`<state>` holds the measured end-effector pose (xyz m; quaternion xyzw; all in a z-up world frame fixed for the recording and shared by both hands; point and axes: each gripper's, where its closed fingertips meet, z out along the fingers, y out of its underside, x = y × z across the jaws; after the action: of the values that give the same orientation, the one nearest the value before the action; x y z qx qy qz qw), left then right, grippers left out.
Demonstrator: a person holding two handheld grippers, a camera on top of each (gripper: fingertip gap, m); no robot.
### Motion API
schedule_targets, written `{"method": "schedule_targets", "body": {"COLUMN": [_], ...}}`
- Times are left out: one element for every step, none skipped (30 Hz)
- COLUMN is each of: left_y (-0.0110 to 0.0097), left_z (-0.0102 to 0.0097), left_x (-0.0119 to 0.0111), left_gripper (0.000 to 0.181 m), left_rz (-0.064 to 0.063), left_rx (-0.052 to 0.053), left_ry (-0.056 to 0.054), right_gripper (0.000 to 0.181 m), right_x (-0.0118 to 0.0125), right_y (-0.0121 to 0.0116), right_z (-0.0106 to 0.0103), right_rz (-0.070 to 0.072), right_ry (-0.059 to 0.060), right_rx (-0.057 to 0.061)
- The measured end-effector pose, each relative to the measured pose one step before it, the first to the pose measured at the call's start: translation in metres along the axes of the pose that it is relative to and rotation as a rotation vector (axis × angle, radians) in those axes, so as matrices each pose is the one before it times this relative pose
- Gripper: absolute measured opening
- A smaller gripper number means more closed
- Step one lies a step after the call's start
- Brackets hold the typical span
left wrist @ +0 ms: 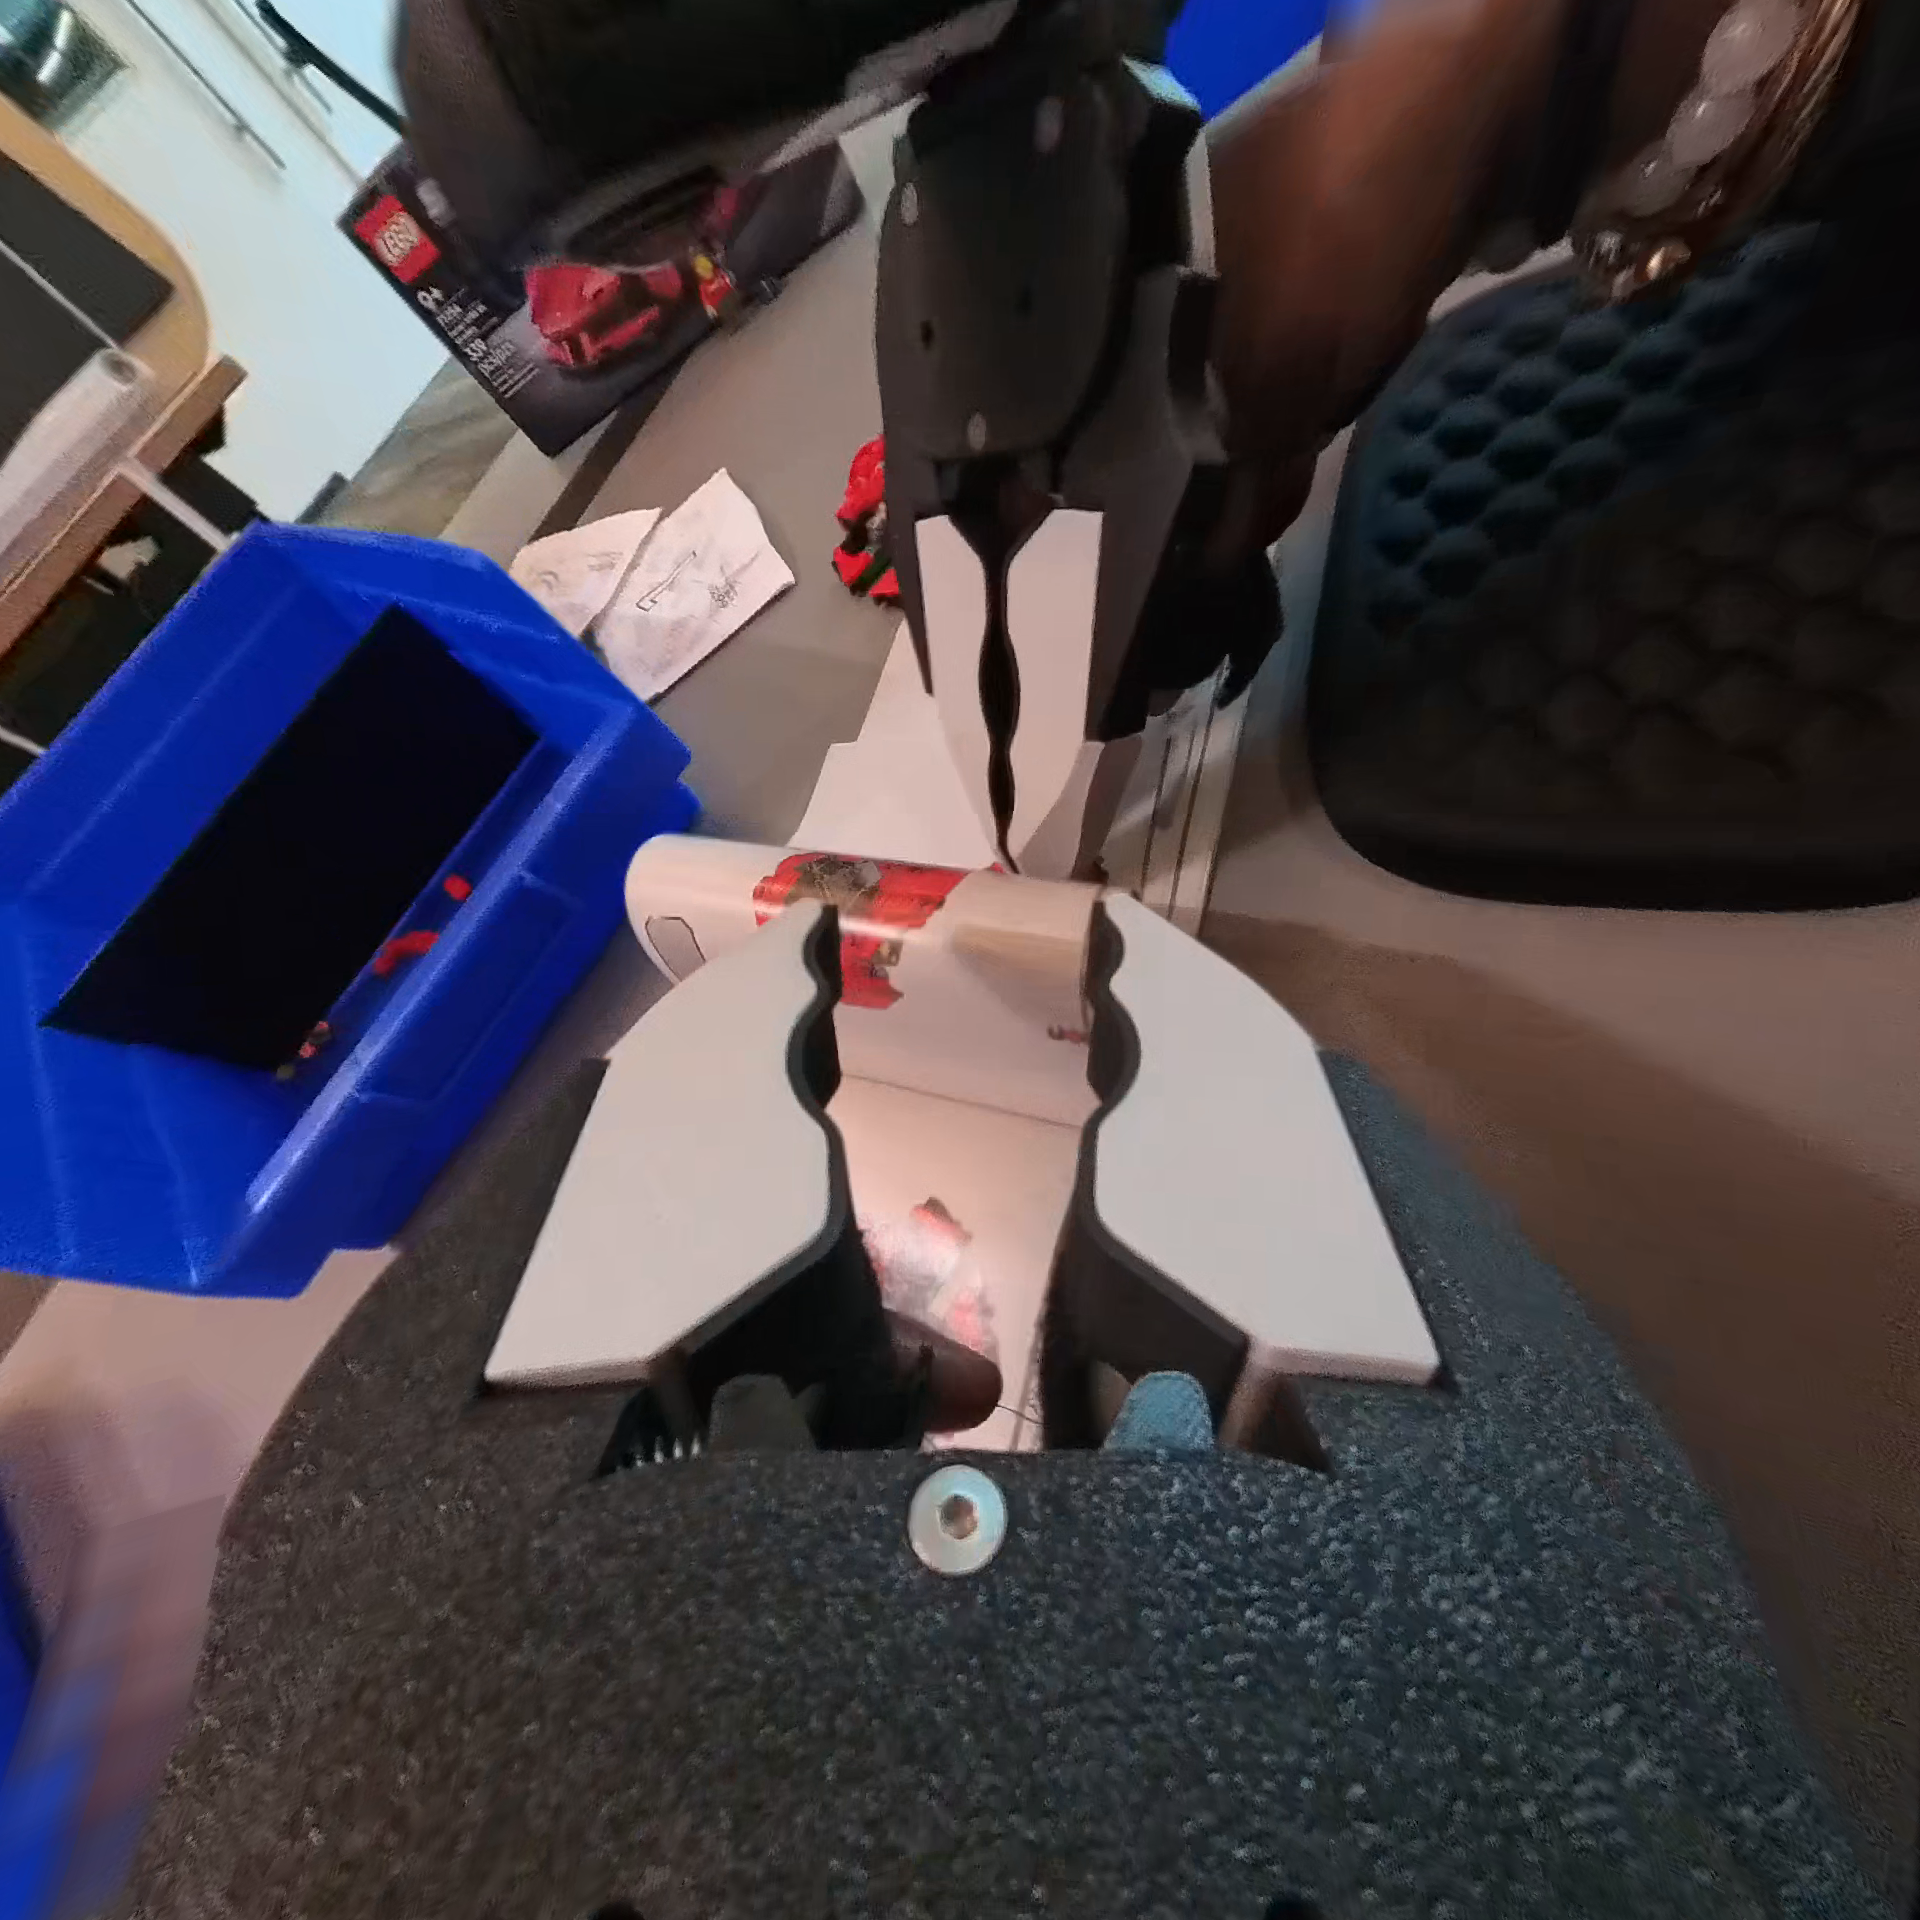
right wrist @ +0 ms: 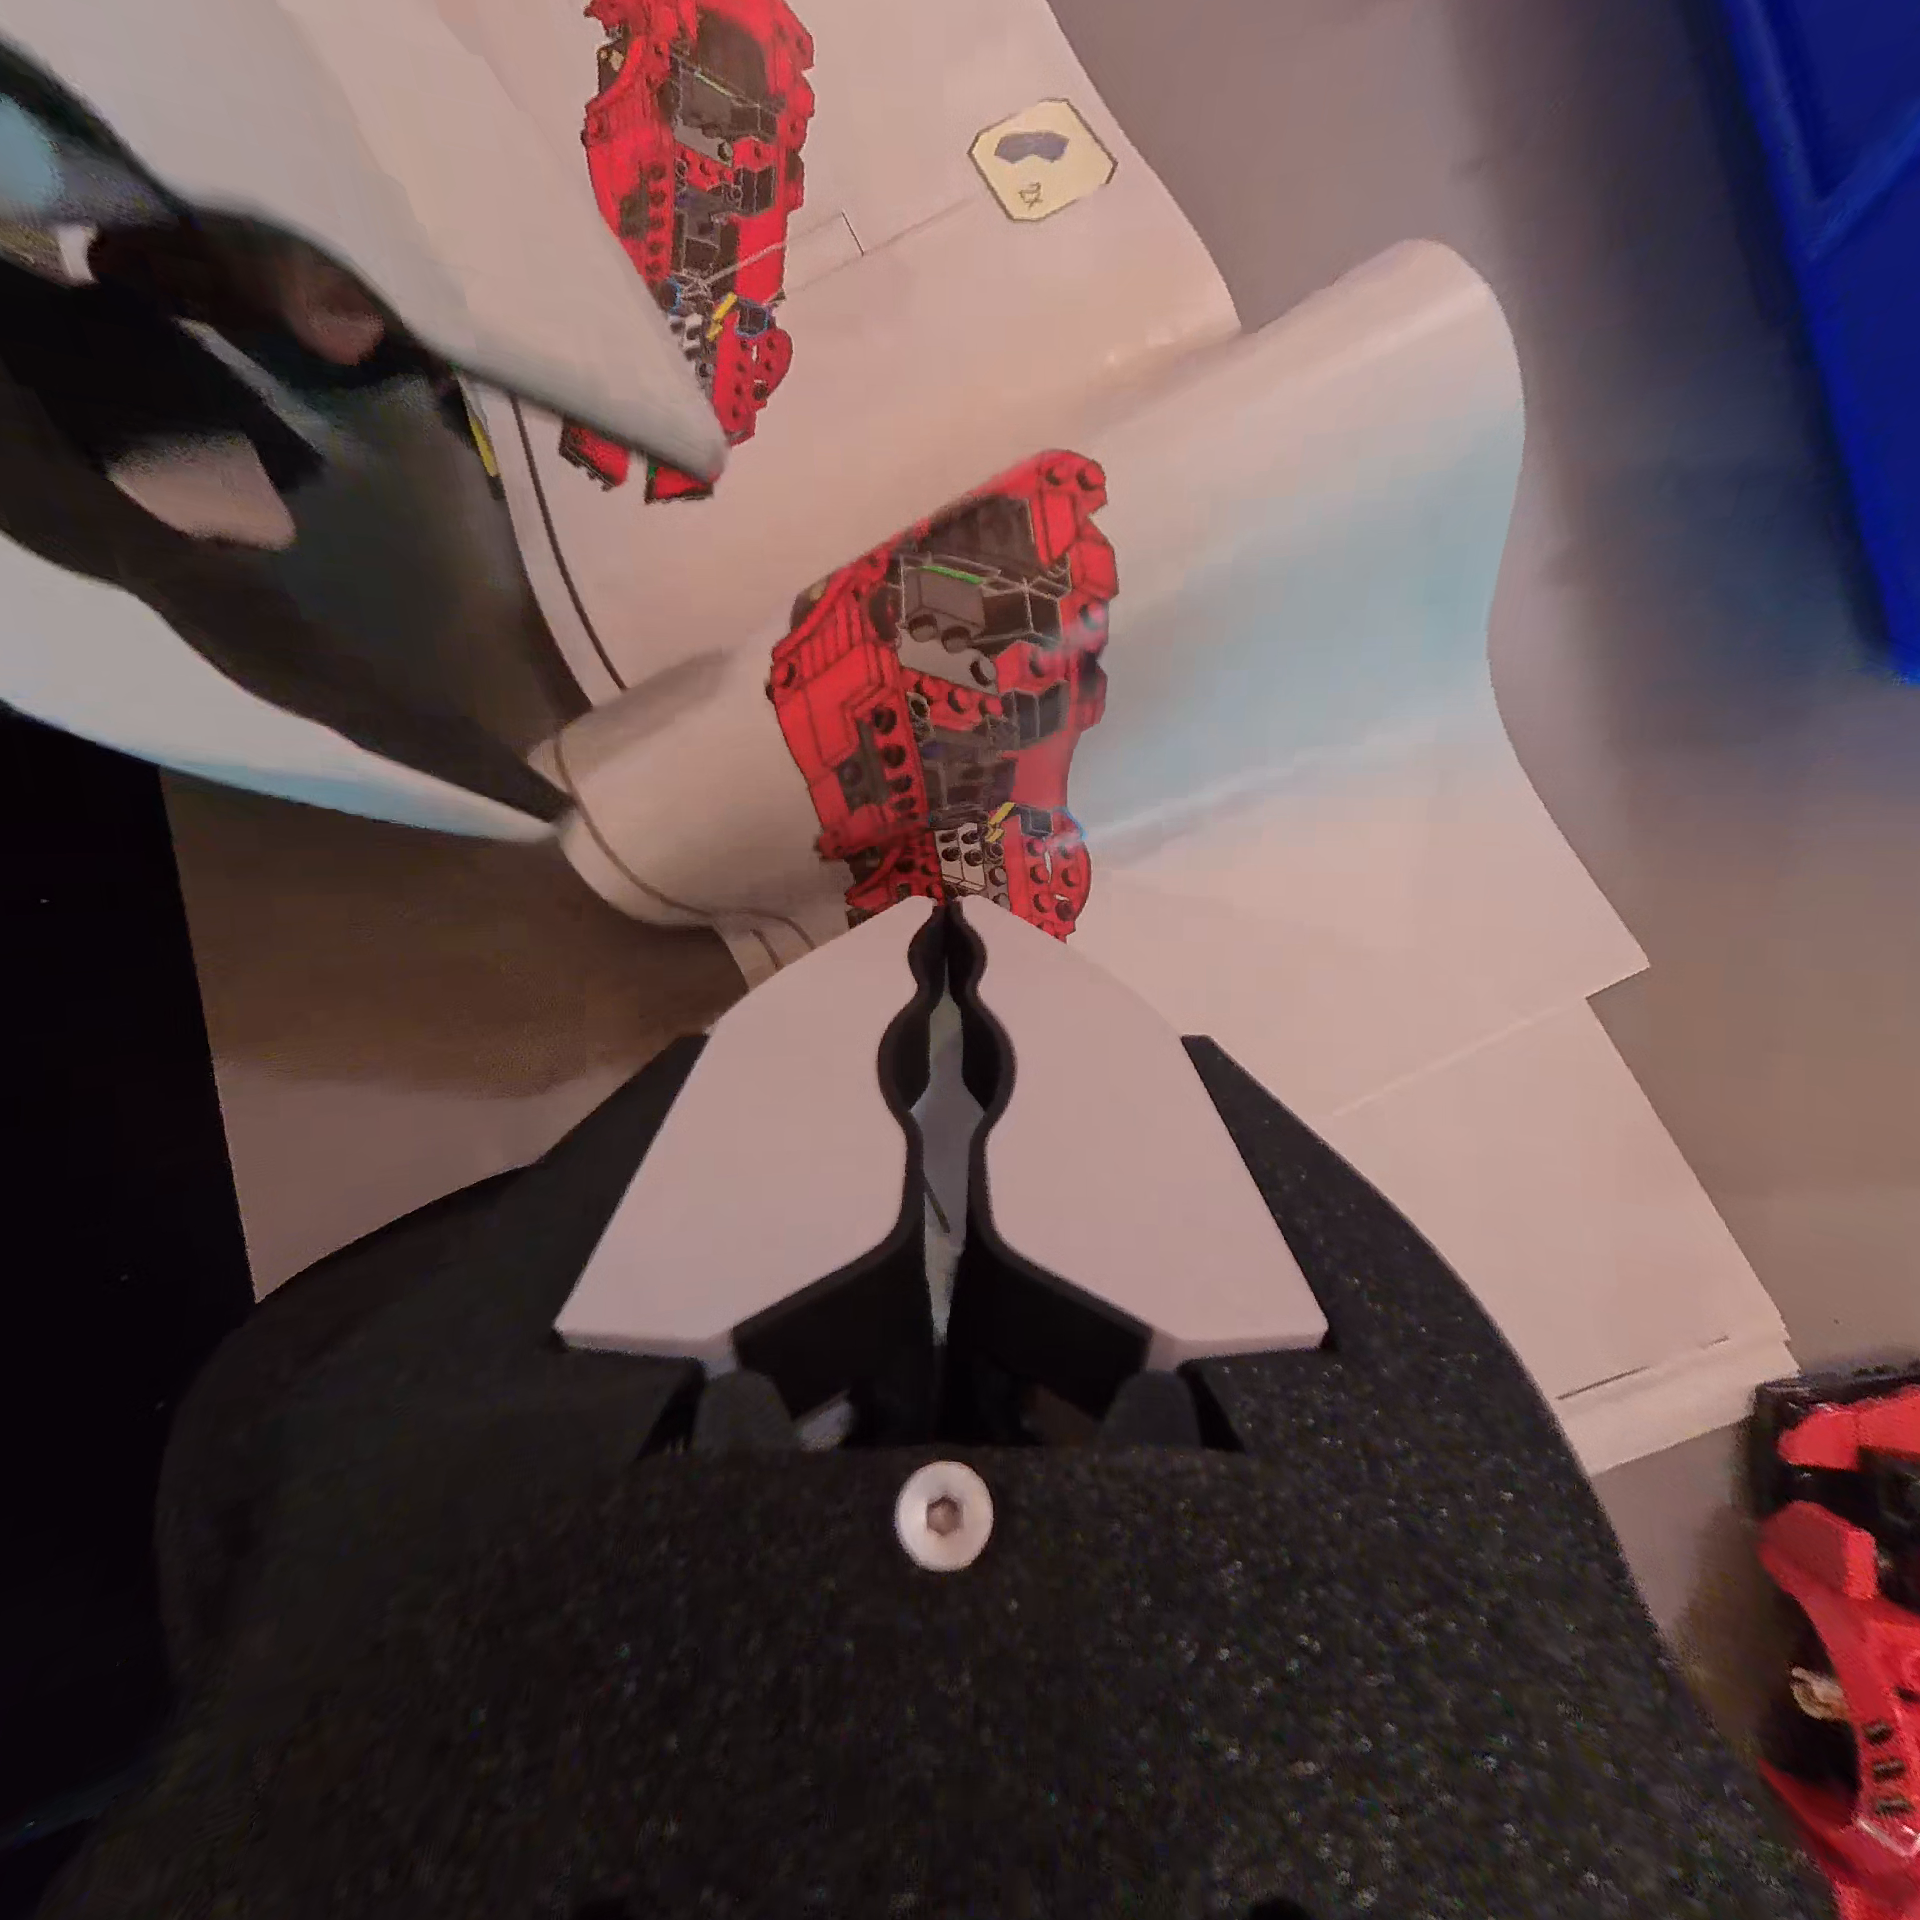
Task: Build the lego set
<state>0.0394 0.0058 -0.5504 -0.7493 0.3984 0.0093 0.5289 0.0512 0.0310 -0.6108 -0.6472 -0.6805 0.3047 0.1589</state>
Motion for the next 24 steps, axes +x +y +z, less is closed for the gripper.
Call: {"method": "schedule_targets", "body": {"left_y": [0.00107, 0.00371, 0.00507, 0.00382, 0.00206, 0.00161, 0.0008, -0.00208, -0.005, -0.00655, -0.00499, -0.00038, 0.0063, 0.01142, 0.0135, 0.01219, 0.00957, 0.00577, 0.00041, 0.0009, 0.00006, 0.00001, 0.00015, 0.00012], "left_z": [0.00415, 0.0033, 0.00205, 0.00039, -0.00061, -0.00087, -0.00089, -0.00156, -0.00157, -0.00083, 0.00107, 0.00299, 0.00409, 0.00462, 0.00503, 0.0043, 0.0031, 0.00139, -0.00091, -0.0017, -0.00202, -0.00155, -0.00104, -0.00082], "left_x": [0.00171, 0.00004, -0.00266, -0.00378, -0.00291, -0.00157, -0.00048, -0.00101, 0.00166, 0.00568, 0.00579, 0.00439, -0.00053, -0.00588, -0.0043, 0.0005, 0.00329, 0.00207, -0.00087, -0.0021, -0.00154, -0.00088, -0.00056, -0.00037], "left_gripper": [0.04, 0.034, 0.027, 0.02, 0.015, 0.013, 0.014, 0.018, 0.026, 0.035, 0.041, 0.042, 0.039, 0.029, 0.018, 0.013, 0.009, 0.006, 0.006, 0.007, 0.007, 0.008, 0.008, 0.008], "left_rz": [0.0281, 0.0313, 0.0225, 0.0029, -0.016, -0.0235, -0.0169, -0.0104, 0.0017, 0.0097, 0.0141, 0.0302, 0.0409, 0.0316, 0.0158, -0.0043, -0.0289, -0.0449, -0.0502, -0.028, -0.0099, -0.0016, -0.0069, -0.0122], "left_rx": [-0.0227, -0.03, -0.0326, -0.0166, 0.0006, 0.0027, 0.0014, 0.0111, 0.0193, 0.0189, 0.0029, -0.0239, -0.0556, -0.0746, -0.0738, -0.0529, -0.0299, -0.0052, 0.0263, 0.0143, 0.0101, 0.0092, 0.0106, 0.0075], "left_ry": [-0.0008, -0.0083, -0.0206, -0.0219, -0.0096, 0.0032, 0.0079, -0.0023, 0.0101, 0.0301, 0.0249, 0.014, -0.0136, -0.0432, -0.0297, 0.0063, 0.0279, 0.0245, 0.0087, 0.0011, 0.0011, 0.0017, 0.0029, 0.0056], "right_gripper": [0.0, 0.0, 0.0, 0.0, 0.0, 0.0, 0.0, 0.0, 0.0, 0.0, 0.0, 0.0, 0.0, 0.0, 0.0, 0.0, 0.0, 0.0, 0.0, 0.0, 0.024, 0.043, 0.046, 0.046], "right_x": [-0.00086, -0.00049, -0.00002, -0.00039, -0.00145, -0.00088, 0.00023, 0.00063, 0.00004, -0.00116, -0.00161, -0.00124, -0.00128, -0.00097, -0.00099, -0.00164, -0.00144, 0.0002, 0.00192, 0.00371, 0.00477, 0.00448, 0.00428, 0.0032], "right_y": [-0.00075, -0.00049, -0.00005, 0.00008, -0.0002, -0.00103, -0.00085, 0.00075, 0.00123, -0.00159, -0.00119, -0.0013, -0.00122, -0.00072, -0.00005, -0.00017, -0.00145, -0.00223, -0.00068, 0.00299, 0.00634, 0.00932, 0.01055, 0.00791], "right_z": [0.00061, 0.00032, -0.00001, -0.00077, -0.0012, -0.00102, -0.00026, 0.00119, 0.00208, 0.00167, 0.00173, 0.0018, 0.00163, 0.00096, -0.00046, -0.00273, -0.00573, -0.00885, -0.01112, -0.01182, -0.01121, -0.00912, -0.00687, -0.0039], "right_rz": [0.0002, 0.0009, 0.0018, -0.0026, -0.0015, 0.0095, 0.0169, 0.0143, 0.0005, -0.0059, -0.0011, 0.0004, -0.001, -0.0029, -0.0046, -0.0052, -0.002, 0.0027, -0.0001, -0.0084, -0.0076, 0.0025, 0.008, 0.0071], "right_ry": [-0.0036, -0.0031, -0.0026, -0.0065, -0.016, -0.016, -0.0116, -0.0063, -0.0012, -0.0023, -0.0049, -0.0045, -0.0068, -0.0075, -0.0076, -0.0091, -0.007, 0.0025, 0.0107, 0.0212, 0.0274, 0.0212, 0.016, 0.0101], "right_rx": [0.0063, 0.0061, 0.0054, 0.0061, 0.0102, 0.0159, 0.0137, -0.0012, -0.0073, 0.0078, 0.0005, 0.0011, 0.0021, 0.0016, -0.0015, 0.0037, 0.0186, 0.0288, 0.0233, 0.0058, -0.0091, -0.025, -0.0295, -0.0136]}}
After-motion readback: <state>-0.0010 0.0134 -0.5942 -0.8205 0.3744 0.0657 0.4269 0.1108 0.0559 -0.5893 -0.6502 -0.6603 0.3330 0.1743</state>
